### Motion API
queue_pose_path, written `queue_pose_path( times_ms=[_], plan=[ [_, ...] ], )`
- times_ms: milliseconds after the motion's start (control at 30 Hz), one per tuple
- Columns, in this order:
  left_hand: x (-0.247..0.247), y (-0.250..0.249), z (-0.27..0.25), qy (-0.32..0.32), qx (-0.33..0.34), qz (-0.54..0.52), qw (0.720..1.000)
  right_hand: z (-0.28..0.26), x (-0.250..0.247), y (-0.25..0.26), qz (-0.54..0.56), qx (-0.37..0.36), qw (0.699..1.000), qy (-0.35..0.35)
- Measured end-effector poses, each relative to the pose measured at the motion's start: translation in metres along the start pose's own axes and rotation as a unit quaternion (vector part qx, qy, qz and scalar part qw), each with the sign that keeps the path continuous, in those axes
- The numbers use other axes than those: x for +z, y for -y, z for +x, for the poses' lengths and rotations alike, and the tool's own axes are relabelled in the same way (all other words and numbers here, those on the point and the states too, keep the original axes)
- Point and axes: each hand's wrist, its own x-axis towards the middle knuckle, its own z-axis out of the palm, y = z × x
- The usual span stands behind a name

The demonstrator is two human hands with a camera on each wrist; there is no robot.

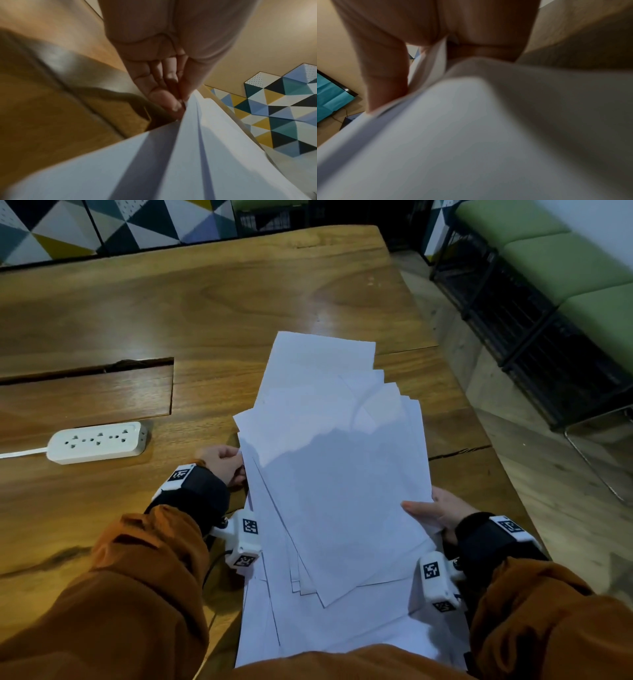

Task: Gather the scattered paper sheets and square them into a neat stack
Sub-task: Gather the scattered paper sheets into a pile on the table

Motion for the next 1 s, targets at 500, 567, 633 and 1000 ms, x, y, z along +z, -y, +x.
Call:
queue_pose_path(
  times_ms=[500,567,633,1000],
  plan=[
    [0.009,0.005,-0.031,0.041,0.106,0.082,0.99,-0.012,0.011,0.006,0.005,0.022,0.999,-0.029],
    [0.008,0.004,-0.034,0.083,0.11,0.067,0.988,-0.013,0.011,0.006,0.011,0.015,0.999,-0.03],
    [-0.002,0.005,-0.039,0.153,0.083,0.08,0.981,-0.012,0.011,0.005,0.005,0.01,0.999,-0.03],
    [-0.015,0.034,-0.058,0.326,-0.001,0.023,0.945,-0.019,0.018,0.008,0.028,0.0,0.999,-0.03]
  ],
)
